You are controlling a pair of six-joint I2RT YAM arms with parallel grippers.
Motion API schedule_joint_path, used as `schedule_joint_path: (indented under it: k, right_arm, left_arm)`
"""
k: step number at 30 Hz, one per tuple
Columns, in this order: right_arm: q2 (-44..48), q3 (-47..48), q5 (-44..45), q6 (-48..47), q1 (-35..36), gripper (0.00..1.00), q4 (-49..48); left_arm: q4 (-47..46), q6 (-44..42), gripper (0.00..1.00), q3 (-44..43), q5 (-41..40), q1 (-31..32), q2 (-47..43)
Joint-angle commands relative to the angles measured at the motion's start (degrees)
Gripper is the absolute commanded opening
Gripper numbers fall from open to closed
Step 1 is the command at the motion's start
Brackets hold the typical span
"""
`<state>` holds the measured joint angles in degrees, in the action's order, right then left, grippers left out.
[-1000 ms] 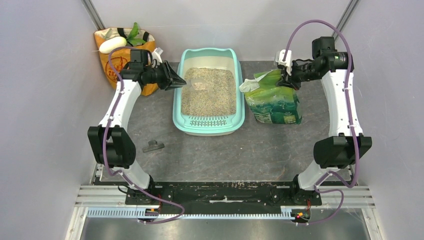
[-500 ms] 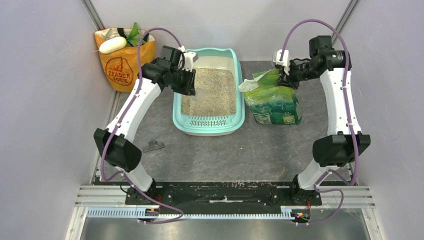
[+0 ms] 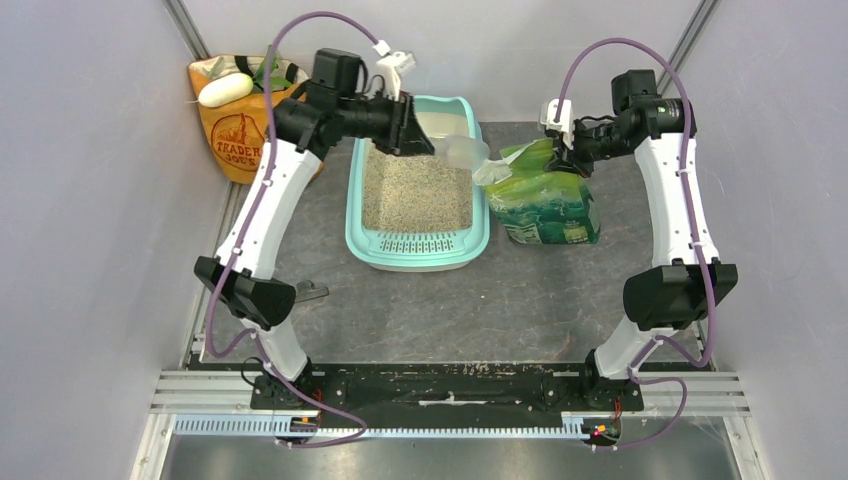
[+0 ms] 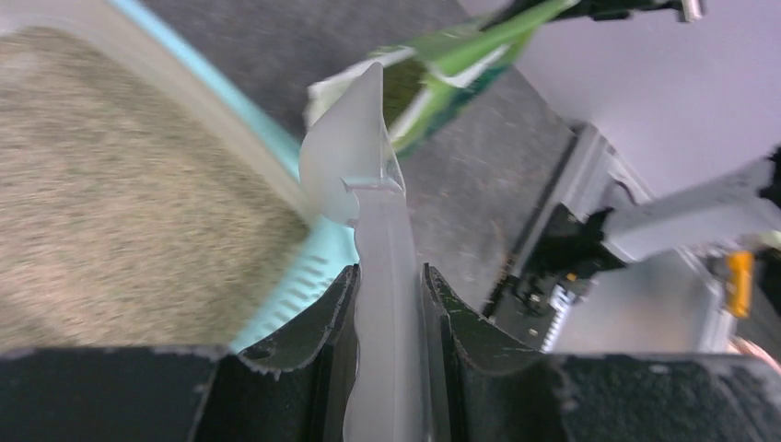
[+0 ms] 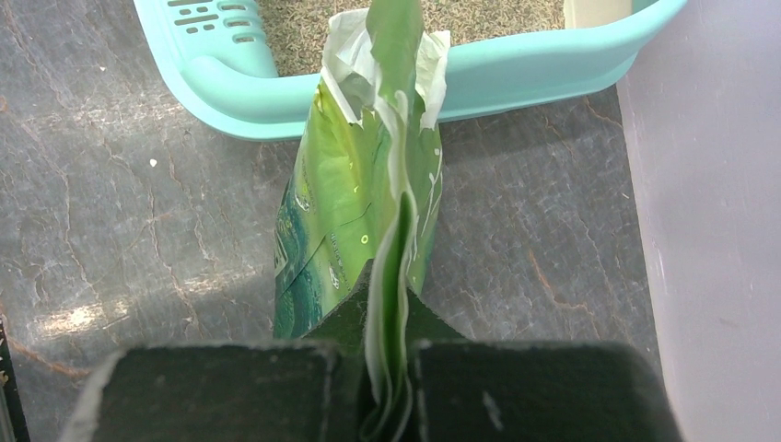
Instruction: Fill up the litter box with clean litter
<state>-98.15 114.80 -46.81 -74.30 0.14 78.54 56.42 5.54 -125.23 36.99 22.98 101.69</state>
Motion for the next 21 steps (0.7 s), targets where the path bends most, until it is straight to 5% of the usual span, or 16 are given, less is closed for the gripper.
schedule_joint_path:
  k: [1,21]
  right_arm:
    - [1.9,3.5,-3.7,-2.2,1.4,0.00,-1.7]
    - [8.5,-8.2,-2.3,-10.6,-1.7,0.00,2.2]
  left_arm:
    - [-1.1,7.2,0.02,-2.1,8.4,2.6,4.2]
    - [2.7,9.0,0.02,-6.8,0.5,8.9,15.8]
